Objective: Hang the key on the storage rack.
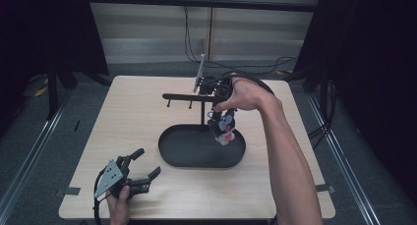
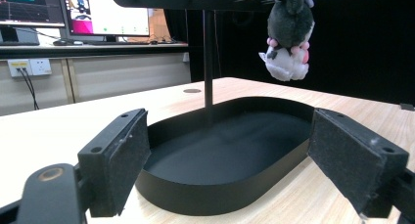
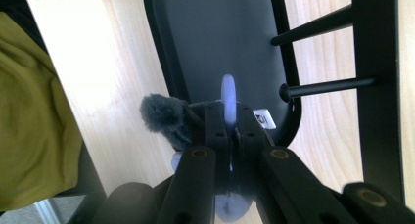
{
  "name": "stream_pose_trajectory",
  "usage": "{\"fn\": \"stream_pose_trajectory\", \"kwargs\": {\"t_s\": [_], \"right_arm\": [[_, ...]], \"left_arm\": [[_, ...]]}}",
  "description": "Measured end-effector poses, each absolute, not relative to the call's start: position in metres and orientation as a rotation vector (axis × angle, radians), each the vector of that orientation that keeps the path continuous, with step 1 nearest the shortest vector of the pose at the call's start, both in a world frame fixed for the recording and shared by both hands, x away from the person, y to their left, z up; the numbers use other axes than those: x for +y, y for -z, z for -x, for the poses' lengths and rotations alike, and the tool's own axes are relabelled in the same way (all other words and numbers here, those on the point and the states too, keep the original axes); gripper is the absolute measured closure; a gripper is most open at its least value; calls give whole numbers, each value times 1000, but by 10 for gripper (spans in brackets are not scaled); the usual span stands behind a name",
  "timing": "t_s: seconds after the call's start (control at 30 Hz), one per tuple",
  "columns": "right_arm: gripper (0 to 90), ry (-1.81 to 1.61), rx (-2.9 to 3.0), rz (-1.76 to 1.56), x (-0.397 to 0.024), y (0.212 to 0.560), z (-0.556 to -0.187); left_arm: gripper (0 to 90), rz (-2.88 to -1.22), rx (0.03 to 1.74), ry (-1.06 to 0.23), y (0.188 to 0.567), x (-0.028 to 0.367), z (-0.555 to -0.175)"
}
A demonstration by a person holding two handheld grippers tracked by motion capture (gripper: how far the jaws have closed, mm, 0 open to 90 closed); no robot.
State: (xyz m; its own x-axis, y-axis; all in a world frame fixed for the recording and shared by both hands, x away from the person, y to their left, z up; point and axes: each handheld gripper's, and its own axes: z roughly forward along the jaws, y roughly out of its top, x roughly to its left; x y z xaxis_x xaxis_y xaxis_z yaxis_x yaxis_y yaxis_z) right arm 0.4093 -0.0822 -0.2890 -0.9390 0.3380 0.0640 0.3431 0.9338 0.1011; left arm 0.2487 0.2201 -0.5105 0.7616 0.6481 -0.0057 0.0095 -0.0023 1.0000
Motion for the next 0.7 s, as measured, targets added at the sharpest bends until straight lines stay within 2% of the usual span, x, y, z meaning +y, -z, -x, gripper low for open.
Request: {"fn": "stream_pose_trajectory", "kwargs": {"t_s": [0.7], "right_arm": [[874,134,-3039,625,-90,299,-435]], "left_arm": [[153,-1509,555,-543,510,220,-249]]}}
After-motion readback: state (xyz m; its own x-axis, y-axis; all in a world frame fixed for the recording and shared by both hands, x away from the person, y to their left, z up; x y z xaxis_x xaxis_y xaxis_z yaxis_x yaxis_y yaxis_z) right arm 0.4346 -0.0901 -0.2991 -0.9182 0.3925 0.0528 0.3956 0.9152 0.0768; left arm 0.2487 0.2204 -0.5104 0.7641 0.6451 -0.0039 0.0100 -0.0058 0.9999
